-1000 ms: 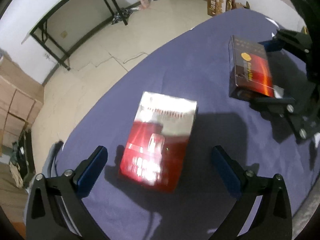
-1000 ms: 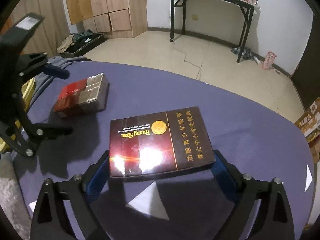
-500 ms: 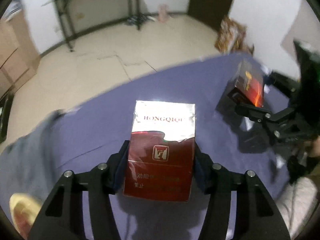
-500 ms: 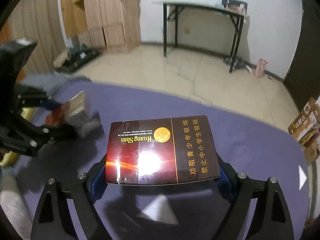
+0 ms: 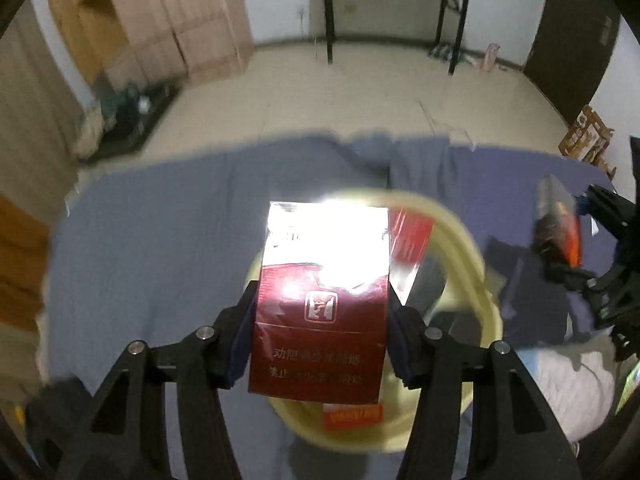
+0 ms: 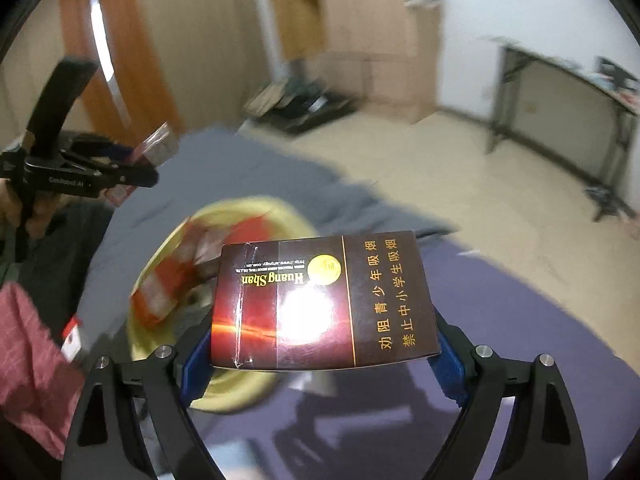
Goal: Organize rigid objects
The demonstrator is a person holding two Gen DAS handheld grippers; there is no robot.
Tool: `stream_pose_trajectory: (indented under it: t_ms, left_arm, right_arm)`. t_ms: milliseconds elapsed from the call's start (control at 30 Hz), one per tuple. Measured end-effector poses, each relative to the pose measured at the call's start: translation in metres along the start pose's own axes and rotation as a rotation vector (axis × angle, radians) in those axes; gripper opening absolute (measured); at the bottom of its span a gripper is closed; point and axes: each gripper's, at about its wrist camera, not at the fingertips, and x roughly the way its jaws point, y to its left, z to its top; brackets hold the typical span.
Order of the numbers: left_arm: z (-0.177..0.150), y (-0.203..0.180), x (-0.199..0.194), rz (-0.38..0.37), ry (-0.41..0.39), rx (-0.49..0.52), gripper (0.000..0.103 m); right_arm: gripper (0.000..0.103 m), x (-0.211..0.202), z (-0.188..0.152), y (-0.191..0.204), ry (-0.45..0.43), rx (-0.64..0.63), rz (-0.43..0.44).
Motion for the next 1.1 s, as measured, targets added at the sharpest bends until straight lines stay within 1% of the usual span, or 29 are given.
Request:
stream_pose_trajectory:
  t_ms: [33,67,167,200,267,333,367,467,500,533,567,600,633,667,700,800,867,900,933,1000,1067,1100]
  left_arm:
    - [-0.011,0.006,0.010,0.006,0.019,-0.019,0.058]
    - [-0.011,0.010,0.018,0.012,0.027,-0.029,0.058]
    - [-0.016,0.008,0.038,-0.022,0.034,-0.069,0.058]
    - [-0.017,0.006,0.042,-0.026,0.032,-0.077,0.058]
    - [-0.016,0.007,0.052,-0.030,0.039,-0.084,0.058]
    - [-0.013,0.004,0.063,-0.043,0.047,-0.103,0.058]
    - [-0.011,0.010,0.069,-0.048,0.046,-0.112,0.058]
    - [-0.014,0.012,0.077,-0.055,0.030,-0.135,0.059]
    - [-0.016,0.012,0.079,-0.063,0.025,-0.141,0.064]
    - [-0.018,0.010,0.080,-0.074,0.021,-0.157,0.070]
    - [-0.020,0.010,0.078,-0.076,0.011,-0.171,0.085]
    - [-0.022,0.009,0.073,-0.083,-0.023,-0.185,0.092]
    - [-0.024,0.008,0.066,-0.088,-0.058,-0.193,0.095]
    - [-0.025,0.006,0.058,-0.081,-0.095,-0.199,0.101]
    - [-0.028,0.003,0.049,-0.070,-0.127,-0.207,0.103]
    - [-0.035,-0.004,0.028,-0.061,-0.167,-0.238,0.103]
    - [-0.048,-0.008,0.013,-0.034,-0.194,-0.279,0.103]
    - [-0.058,-0.012,0.007,-0.035,-0.210,-0.308,0.103]
    - [-0.068,-0.018,0.005,-0.044,-0.215,-0.323,0.103]
    - [-0.093,-0.037,0.012,-0.085,-0.185,-0.331,0.103]
    - [-0.116,-0.053,0.023,-0.138,-0.167,-0.311,0.103]
    - [-0.131,-0.063,0.031,-0.145,-0.157,-0.290,0.103]
  right_arm:
    - [0.089,0.016,0.001,0.018,0.045,-0.027,0.010]
    - [0.089,0.029,0.001,0.033,0.077,-0.048,0.007]
    - [0.089,0.062,0.005,0.064,0.128,-0.054,0.033]
    - [0.089,0.072,0.012,0.072,0.143,-0.058,0.035]
    - [0.089,0.095,0.016,0.089,0.190,-0.105,0.022]
    - [0.089,0.115,0.021,0.092,0.212,-0.132,0.010]
    - [0.089,0.126,0.028,0.089,0.216,-0.131,0.006]
    - [0.090,0.142,0.032,0.084,0.206,-0.091,0.018]
    - [0.091,0.143,0.033,0.080,0.201,-0.073,0.021]
    - [0.099,0.146,0.035,0.077,0.200,-0.057,0.029]
    - [0.103,0.149,0.036,0.075,0.203,-0.054,0.034]
    - [0.103,0.152,0.036,0.075,0.207,-0.062,0.037]
    - [0.103,0.151,0.036,0.075,0.205,-0.072,0.041]
    - [0.103,0.148,0.036,0.076,0.189,-0.086,0.056]
    - [0.103,0.144,0.036,0.078,0.163,-0.096,0.073]
    - [0.103,0.123,0.034,0.071,0.088,-0.122,0.099]
    - [0.103,0.105,0.033,0.063,0.046,-0.146,0.107]
    - [0.103,0.099,0.031,0.059,0.033,-0.154,0.109]
    - [0.103,0.088,0.028,0.052,0.008,-0.173,0.113]
    - [0.103,0.074,0.015,0.037,-0.036,-0.235,0.114]
    - [0.103,0.074,-0.004,0.021,-0.021,-0.284,0.103]
    - [0.103,0.073,-0.013,0.018,0.002,-0.291,0.108]
